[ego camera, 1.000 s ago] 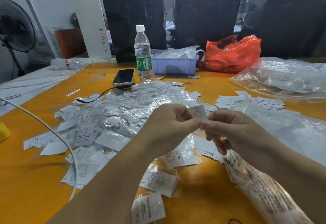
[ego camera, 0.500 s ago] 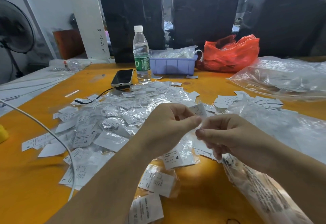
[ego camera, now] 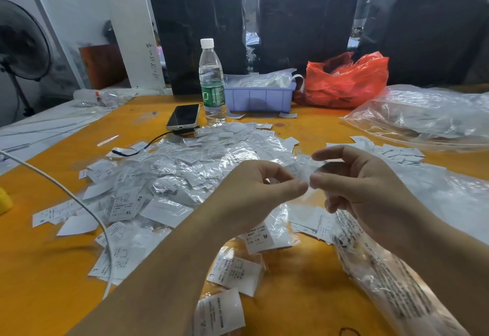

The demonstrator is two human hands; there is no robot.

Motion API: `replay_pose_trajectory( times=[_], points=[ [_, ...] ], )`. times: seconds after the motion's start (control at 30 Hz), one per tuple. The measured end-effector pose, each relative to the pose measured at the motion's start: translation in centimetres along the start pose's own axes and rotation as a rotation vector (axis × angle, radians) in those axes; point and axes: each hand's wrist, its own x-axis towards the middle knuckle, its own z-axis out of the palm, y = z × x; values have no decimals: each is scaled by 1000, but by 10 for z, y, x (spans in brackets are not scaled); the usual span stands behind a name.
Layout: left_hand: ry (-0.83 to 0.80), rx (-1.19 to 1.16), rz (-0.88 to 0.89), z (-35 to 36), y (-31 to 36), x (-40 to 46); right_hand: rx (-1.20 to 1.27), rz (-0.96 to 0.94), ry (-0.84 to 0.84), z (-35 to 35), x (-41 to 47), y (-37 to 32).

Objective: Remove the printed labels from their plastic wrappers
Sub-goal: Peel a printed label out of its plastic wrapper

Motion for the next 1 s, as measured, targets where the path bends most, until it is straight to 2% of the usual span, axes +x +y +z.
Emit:
replay_pose_trajectory(
  times=[0.13, 0.33, 0.47, 0.6, 0.83, 1.0],
  points=[
    [-25, 37, 62, 0, 0, -1, -45, 36, -55, 5, -2, -1],
    [21, -11, 74, -1, 0, 0, 25, 106, 64, 2, 1, -2],
    [-7, -13, 102, -1, 0, -1, -48, 191, 9, 5, 0, 2],
    [-33, -9, 92, 0, 1, 0, -89, 78, -70, 7, -3, 2],
    [46, -160, 30, -4, -1, 3, 49, -34, 143, 0, 0, 0],
    [49, -159, 32, -3, -2, 4, 119, -109, 195, -2, 1, -3]
  ],
)
